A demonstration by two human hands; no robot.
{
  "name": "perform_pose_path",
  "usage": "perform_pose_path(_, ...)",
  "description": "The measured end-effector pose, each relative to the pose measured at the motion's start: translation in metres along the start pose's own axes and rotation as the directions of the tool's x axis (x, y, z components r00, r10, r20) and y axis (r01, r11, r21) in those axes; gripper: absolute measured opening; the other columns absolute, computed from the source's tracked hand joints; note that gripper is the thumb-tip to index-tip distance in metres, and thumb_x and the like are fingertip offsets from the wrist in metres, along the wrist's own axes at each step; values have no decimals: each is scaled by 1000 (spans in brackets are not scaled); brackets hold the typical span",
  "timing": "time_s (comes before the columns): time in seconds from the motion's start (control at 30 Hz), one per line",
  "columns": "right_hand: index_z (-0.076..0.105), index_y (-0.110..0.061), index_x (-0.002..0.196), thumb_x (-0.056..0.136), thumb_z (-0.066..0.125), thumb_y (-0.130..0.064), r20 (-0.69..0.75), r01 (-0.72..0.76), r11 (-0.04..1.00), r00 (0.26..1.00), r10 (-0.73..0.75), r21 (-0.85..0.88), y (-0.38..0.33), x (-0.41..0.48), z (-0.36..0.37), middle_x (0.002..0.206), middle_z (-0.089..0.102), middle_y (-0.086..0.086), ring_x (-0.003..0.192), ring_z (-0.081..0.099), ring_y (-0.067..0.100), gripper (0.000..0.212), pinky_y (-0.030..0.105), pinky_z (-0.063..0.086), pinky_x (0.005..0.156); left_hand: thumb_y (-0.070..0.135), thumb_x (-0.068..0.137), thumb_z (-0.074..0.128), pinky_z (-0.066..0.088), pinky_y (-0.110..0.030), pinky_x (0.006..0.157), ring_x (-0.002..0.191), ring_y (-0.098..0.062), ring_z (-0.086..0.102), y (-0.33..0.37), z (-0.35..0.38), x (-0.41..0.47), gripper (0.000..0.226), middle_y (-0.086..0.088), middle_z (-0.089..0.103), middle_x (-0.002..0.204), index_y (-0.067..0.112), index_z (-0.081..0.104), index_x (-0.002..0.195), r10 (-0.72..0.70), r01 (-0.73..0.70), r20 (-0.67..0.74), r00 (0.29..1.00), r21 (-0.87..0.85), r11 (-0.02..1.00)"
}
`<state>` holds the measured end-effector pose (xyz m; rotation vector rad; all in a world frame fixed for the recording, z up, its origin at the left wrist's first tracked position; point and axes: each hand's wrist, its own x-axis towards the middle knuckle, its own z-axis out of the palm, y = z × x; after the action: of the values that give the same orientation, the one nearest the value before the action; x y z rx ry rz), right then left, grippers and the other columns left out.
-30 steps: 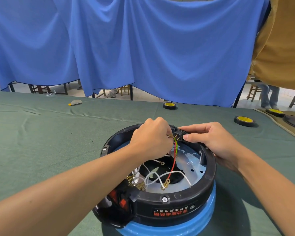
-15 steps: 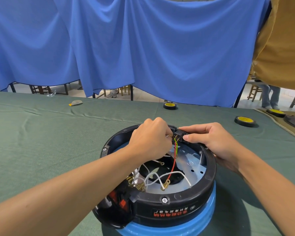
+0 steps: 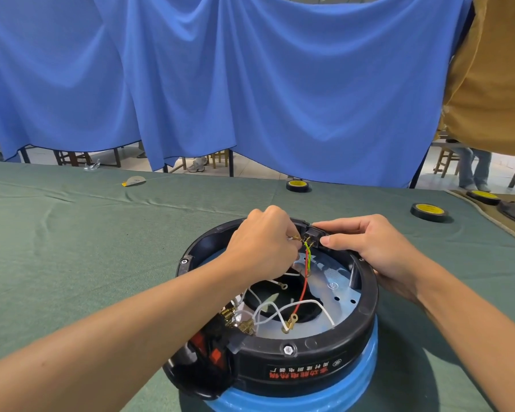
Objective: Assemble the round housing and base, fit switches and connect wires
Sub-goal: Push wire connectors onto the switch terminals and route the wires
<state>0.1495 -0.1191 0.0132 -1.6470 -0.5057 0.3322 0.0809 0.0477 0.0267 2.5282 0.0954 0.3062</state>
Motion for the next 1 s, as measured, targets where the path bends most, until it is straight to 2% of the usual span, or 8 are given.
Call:
perform_pose_path(0.1, 73, -9, 103, 85, 63, 6, 0, -2, 1000, 1000, 2, 11, 1, 0, 1, 92, 75, 13, 86, 73, 28, 25, 31, 60, 71, 20, 97, 61, 56, -44, 88, 96, -30, 67, 0, 1, 0, 20, -13, 68, 107, 15, 73, 112, -3, 2, 11, 1000, 16, 1000)
perform_pose_path(0.27, 73, -8, 104, 85, 63, 6, 0, -1, 1000, 1000, 1, 8, 0, 0, 1, 93, 75, 13, 89, 72, 30, 26, 37, 59, 79, 21, 97, 60, 55, -44, 89, 95, -29, 68, 1, 2, 1, 19, -11, 70, 104, 17, 75, 107, 4, -5, 17, 1000, 46, 999)
perform_pose_path(0.37, 72, -5, 105, 85, 62, 8, -3, 0, 999, 1000, 0, 34, 0, -1, 2, 93, 75, 15, 89, 72, 31, 26, 34, 60, 77, 20, 97, 59, 55, -44, 88, 93, -31, 68, 3, 2, 2, 18, -13, 70, 101, 17, 76, 104, 7, -8, 10, 1000, 57, 998)
perform_pose_path(0.57, 71, -3, 107, 84, 62, 9, -19, -4, 999, 1000, 5, 48, 0, -3, 4, 94, 74, 17, 92, 70, 34, 27, 36, 59, 79, 19, 96, 59, 54, -45, 88, 91, -32, 68, 5, 6, 3, 9, -15, 68, 98, 15, 67, 97, 23, -22, -8, 1000, 93, 995)
perform_pose_path(0.67, 71, -4, 107, 84, 62, 9, -17, -4, 999, 1000, 5, 44, -1, -4, 4, 94, 74, 16, 90, 71, 32, 27, 34, 60, 78, 18, 96, 59, 55, -45, 88, 93, -31, 68, 4, 4, 2, 10, -15, 68, 100, 21, 61, 87, 25, -25, 7, 1000, 55, 998)
perform_pose_path(0.77, 72, -5, 104, 84, 62, 8, -17, 2, 999, 1000, -1, 32, -2, -4, 3, 92, 75, 15, 84, 72, 27, 26, 30, 60, 72, 15, 96, 58, 57, -43, 85, 95, -30, 67, 2, 1, 1, 13, -17, 68, 96, 16, 67, 87, 35, -35, 26, 999, 6, 999)
perform_pose_path(0.87, 73, -6, 104, 84, 63, 8, -13, -6, 999, 1000, 6, 35, -2, -4, 3, 91, 75, 14, 85, 72, 28, 26, 31, 61, 72, 21, 97, 58, 56, -40, 77, 88, -30, 63, 1, 2, 0, 17, -14, 67, 92, 12, 71, 90, 32, -31, -16, 999, 74, 997)
perform_pose_path(1.0, 73, -5, 103, 84, 62, 8, -12, -10, 999, 1000, 11, 53, -1, -4, 3, 92, 75, 16, 85, 72, 29, 26, 31, 61, 71, 22, 94, 59, 42, -35, 57, 65, -29, 48, 5, 4, 1, 32, -9, 51, 66, 10, 55, 65, 50, -33, -70, 996, 226, 974)
